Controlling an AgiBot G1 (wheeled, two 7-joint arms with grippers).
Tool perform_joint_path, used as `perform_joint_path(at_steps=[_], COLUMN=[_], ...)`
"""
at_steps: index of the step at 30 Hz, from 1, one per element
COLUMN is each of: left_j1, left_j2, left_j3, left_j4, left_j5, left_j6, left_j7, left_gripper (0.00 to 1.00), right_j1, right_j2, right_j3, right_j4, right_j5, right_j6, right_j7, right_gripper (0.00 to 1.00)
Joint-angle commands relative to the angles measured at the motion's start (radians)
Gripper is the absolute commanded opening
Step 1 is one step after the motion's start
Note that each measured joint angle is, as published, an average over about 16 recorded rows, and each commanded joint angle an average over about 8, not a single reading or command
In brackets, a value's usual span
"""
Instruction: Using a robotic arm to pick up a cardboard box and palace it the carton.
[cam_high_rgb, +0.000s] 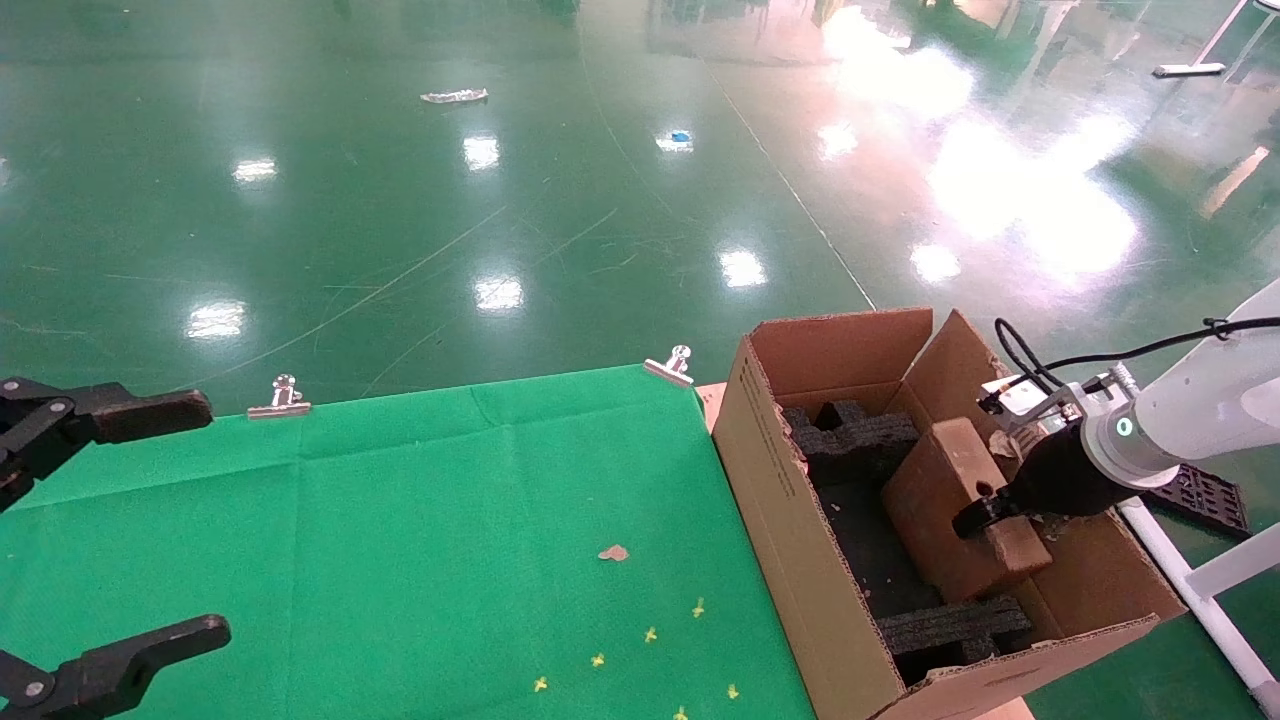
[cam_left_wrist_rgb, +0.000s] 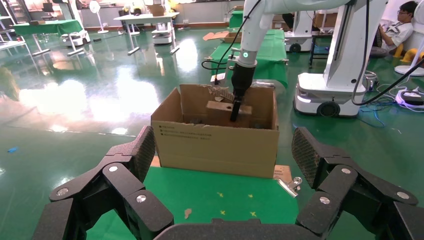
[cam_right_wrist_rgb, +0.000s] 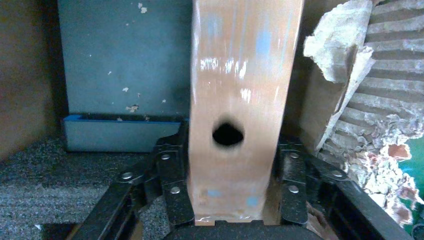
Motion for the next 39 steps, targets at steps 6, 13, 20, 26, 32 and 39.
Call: perform_joint_path(at_steps=[6, 13, 20, 26, 32, 39], left_j1=[0.0, 0.0, 0.0, 0.0, 0.0, 0.0], left_j2=[0.0, 0.0, 0.0, -0.001, -0.001, -0.001], left_j3=[0.0, 0.001, 0.001, 0.001, 0.002, 0.002], left_j4=[0.0, 0.0, 0.0, 0.0, 0.0, 0.0], left_j5=[0.0, -0.001, -0.001, -0.001, -0.001, -0.002], left_j6=[0.0, 0.0, 0.0, -0.001, -0.001, -0.001], left_j7=[0.0, 0.0, 0.001, 0.001, 0.001, 0.001], left_gripper=[1.0, 1.0, 1.0, 1.0, 1.0, 1.0], right_j1=[0.002, 0.036, 0.159, 0.318, 0.46, 0.511], right_j2=[-0.014, -0.02, -0.01, 0.011, 0.042, 0.076], right_j3=[0.0, 0.006, 0.017, 0.031, 0.044, 0.056], right_j4=[-0.029, -0.043, -0.035, -0.005, 0.055, 0.109], right_j5=[0.0, 0.005, 0.009, 0.012, 0.014, 0.021], right_j6=[-0.011, -0.028, -0.058, -0.1, -0.147, -0.146], right_j7=[-0.018, -0.045, -0.094, -0.131, -0.149, -0.158], right_gripper=[1.0, 1.0, 1.0, 1.0, 1.0, 1.0])
